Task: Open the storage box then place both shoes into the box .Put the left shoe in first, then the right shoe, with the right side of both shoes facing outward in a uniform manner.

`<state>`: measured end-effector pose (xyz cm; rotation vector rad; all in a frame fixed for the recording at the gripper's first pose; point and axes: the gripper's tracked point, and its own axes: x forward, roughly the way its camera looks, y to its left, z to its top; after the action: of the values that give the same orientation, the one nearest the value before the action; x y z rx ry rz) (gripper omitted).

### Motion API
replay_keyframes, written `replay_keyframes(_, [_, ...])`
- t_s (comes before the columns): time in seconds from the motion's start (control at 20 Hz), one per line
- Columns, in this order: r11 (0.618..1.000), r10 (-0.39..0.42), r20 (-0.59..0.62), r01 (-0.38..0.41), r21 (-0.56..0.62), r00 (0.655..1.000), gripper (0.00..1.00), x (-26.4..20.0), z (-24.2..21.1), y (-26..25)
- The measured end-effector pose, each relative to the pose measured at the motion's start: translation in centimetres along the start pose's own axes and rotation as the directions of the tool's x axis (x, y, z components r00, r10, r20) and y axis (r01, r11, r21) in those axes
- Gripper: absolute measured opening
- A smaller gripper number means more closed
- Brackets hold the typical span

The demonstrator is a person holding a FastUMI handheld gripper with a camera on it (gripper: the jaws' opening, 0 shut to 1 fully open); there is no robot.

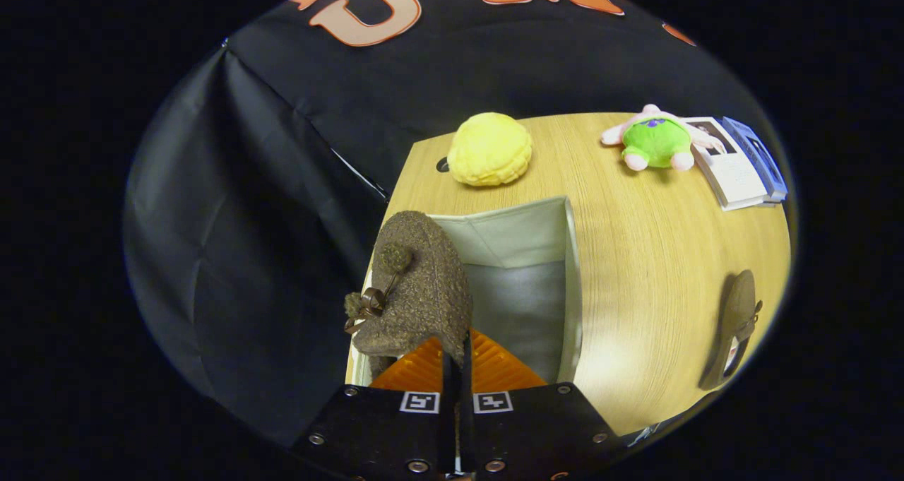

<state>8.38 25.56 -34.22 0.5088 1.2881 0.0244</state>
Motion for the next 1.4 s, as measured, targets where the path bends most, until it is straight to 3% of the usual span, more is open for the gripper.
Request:
replay_keyframes(0.2, [0.999, -0.022, -0.049, 0.024, 0.04, 0.999, 0.04, 2.8, -1.0, -0.1])
replay_keyframes(0.3, [0.999, 0.007, -0.077, -0.004, 0.036, 0.997, 0.14, 3.8, -1.8, 0.6])
replay_keyframes(0.55, [0.996, 0.078, -0.039, -0.08, -0.028, 0.996, 0.63, 0.8, -1.9, 1.5])
replay_keyframes(0.65, [0.995, 0.091, 0.01, -0.09, -0.046, 0.996, 0.72, -1.3, -1.2, 0.5])
replay_keyframes(0.95, [0.991, 0.119, 0.17, -0.107, -0.081, 0.978, 0.8, -8.2, 0.3, -5.2])
replay_keyframes(1.4, [0.999, -0.038, 0.324, 0.046, -0.016, 0.945, 0.84, -16.0, -0.2, -22.0])
